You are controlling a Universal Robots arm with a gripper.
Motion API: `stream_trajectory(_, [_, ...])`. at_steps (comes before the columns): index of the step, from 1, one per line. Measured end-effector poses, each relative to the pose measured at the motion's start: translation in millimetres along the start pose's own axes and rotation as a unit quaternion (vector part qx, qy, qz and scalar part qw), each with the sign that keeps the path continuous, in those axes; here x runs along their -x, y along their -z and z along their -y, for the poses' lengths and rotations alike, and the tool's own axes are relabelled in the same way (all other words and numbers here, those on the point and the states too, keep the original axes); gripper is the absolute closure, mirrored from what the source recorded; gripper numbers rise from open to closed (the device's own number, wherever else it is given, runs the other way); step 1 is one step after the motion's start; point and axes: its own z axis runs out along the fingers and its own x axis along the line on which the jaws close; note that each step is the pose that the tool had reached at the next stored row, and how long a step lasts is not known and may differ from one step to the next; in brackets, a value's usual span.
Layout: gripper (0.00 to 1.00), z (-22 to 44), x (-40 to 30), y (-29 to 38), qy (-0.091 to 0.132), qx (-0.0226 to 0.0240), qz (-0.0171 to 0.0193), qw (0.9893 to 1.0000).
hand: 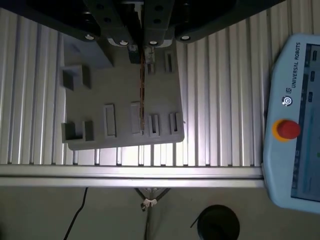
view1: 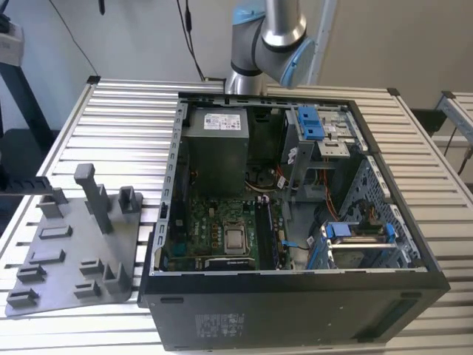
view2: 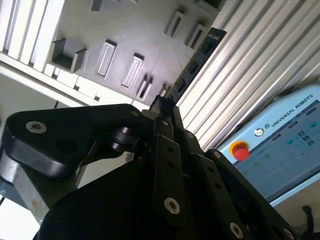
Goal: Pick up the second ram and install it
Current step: 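Pick up the second ram and move it above second insertion slot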
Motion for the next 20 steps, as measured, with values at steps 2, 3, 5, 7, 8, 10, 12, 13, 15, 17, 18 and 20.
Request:
stream_trajectory(2, [0.86, 0.0, 0.1, 3.9, -0.002, -0.0001, 0.0001, 1.0])
stream_trajectory(3, [0.86, 0.0, 0.1, 5.5, -0.002, -0.0001, 0.0, 1.0])
stream_trajectory(5, [0.86, -0.1, 0.2, 9.5, -0.003, -0.0001, 0.0, 1.0])
stream_trajectory(7, [0.86, -0.1, 0.2, 13.9, -0.004, 0.0, 0.0, 1.0])
stream_trajectory(8, [0.86, -0.1, 0.2, 14.8, -0.004, -0.0001, 0.0, 1.0])
stream_trajectory(10, [0.86, -0.2, 0.2, 17.3, -0.005, -0.0001, 0.0, 1.0])
stream_trajectory(12, [0.86, -0.2, 0.3, 21.3, -0.005, -0.0001, 0.0, 1.0])
stream_trajectory(13, [0.86, -0.2, 0.3, 22.8, -0.005, -0.0001, 0.0, 1.0])
stream_trajectory(15, [0.86, -0.7, 0.3, 24.6, -0.005, -0.0001, 0.0, 1.0])
stream_trajectory(17, [0.86, -1.3, 0.4, 27.5, -0.006, -0.0002, 0.0, 1.0])
stream_trajectory(18, [0.86, -1.9, 0.4, 28.9, -0.006, -0.0006, 0.0001, 1.0])
stream_trajectory(20, [0.86, -2.6, 0.3, 30.5, -0.006, -0.0007, 0.0, 1.0])
